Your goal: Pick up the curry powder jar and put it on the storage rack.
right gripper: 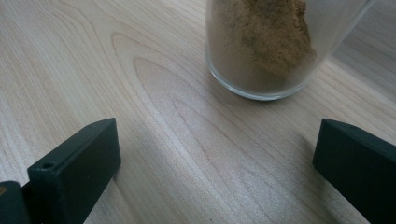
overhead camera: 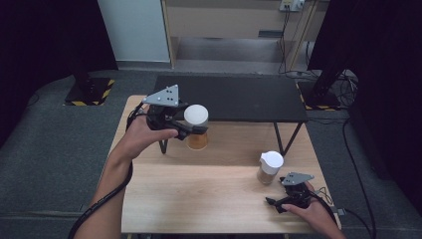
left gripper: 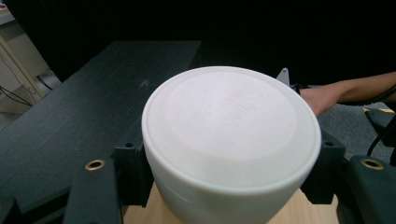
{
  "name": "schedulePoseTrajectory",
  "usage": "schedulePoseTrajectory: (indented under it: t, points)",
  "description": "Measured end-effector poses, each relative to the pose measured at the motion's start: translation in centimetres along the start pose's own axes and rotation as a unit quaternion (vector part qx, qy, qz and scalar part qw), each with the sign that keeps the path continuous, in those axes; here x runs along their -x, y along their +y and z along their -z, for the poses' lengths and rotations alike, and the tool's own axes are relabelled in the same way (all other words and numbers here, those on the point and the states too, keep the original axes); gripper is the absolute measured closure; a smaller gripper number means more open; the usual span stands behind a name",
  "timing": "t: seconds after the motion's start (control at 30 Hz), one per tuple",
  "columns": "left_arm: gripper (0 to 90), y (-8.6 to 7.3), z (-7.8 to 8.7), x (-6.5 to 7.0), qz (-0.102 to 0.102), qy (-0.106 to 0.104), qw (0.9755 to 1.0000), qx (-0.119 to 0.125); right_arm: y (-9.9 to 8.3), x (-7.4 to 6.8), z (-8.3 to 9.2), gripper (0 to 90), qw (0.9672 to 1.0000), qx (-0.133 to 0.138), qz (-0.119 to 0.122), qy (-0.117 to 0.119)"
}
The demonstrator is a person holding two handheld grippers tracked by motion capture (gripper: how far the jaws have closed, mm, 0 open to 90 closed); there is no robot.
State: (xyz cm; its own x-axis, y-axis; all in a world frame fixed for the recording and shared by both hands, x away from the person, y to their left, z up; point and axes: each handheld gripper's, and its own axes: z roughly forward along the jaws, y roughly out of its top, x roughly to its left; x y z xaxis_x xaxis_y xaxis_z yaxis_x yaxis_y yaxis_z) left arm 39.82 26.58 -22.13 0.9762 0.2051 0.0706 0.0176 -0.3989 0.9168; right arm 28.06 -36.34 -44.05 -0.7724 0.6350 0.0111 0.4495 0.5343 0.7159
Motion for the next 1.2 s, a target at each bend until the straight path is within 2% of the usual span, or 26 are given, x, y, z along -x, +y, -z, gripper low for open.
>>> schedulePoseTrajectory:
  t: [0.87, 1.2]
  points:
    - [32.8, 4.0, -0.4, -3.3, 0.001, 0.009, 1.0, 0.001, 0.0, 0.0, 0.0, 1.6, 1.0, 0.0, 0.0, 0.0]
    - [32.7, 3.7, -1.2, -5.3, 0.013, 0.018, 0.9997, -0.004, 0.0, 0.0, 0.0, 1.6, 1.0, 0.0, 0.0, 0.0]
